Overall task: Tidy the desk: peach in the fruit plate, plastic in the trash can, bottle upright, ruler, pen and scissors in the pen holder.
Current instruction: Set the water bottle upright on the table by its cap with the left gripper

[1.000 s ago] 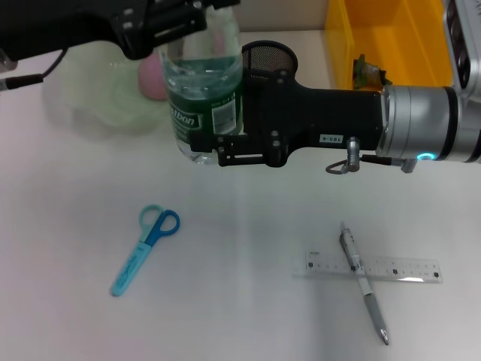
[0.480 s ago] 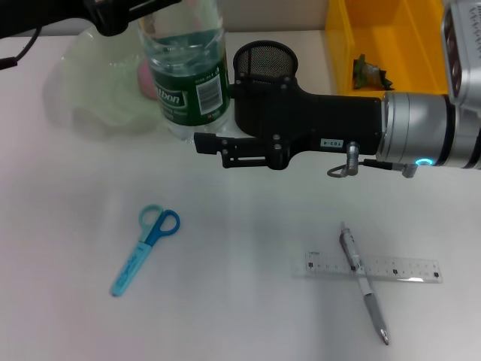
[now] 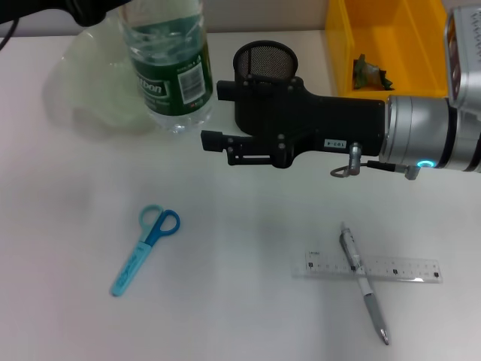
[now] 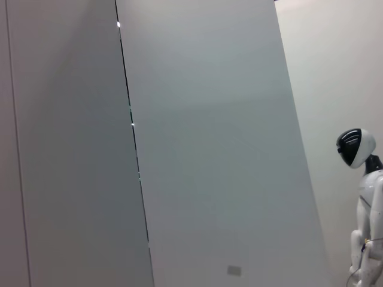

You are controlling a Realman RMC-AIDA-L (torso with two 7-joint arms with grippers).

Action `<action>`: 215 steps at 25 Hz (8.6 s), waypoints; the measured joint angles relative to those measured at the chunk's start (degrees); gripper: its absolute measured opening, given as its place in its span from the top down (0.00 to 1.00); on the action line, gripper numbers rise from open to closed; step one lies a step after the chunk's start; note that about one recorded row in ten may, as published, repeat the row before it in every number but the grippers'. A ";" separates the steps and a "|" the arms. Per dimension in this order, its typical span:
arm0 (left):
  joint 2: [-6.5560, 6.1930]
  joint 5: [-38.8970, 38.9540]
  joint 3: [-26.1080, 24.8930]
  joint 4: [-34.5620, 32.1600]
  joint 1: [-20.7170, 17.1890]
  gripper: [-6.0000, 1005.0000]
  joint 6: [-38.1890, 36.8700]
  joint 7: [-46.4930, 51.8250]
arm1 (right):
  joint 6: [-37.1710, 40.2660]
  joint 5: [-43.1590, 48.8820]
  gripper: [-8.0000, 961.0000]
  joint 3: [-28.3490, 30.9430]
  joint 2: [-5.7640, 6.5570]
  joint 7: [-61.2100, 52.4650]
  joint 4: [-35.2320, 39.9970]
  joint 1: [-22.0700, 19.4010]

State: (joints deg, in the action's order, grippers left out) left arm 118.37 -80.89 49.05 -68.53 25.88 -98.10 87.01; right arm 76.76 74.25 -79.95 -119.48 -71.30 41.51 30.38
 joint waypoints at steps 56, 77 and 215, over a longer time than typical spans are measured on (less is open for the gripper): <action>0.01 -1.88 -2.65 17.84 -8.95 0.55 23.59 -17.17 | 3.53 -6.56 0.20 6.32 -0.22 0.30 -2.94 -3.21; 0.22 -0.81 -2.65 25.88 -5.50 0.55 29.88 -23.33 | 3.05 -6.54 0.20 6.30 -0.12 -0.34 -2.92 -2.92; 0.20 6.21 -2.93 35.08 -6.26 0.54 29.81 -35.78 | 2.62 -6.49 0.23 7.18 -0.04 0.09 -3.80 -1.73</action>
State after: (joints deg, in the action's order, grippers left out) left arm 118.57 -74.68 46.12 -33.45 19.62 -68.29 51.24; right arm 79.37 67.76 -72.77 -119.52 -71.21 37.71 28.65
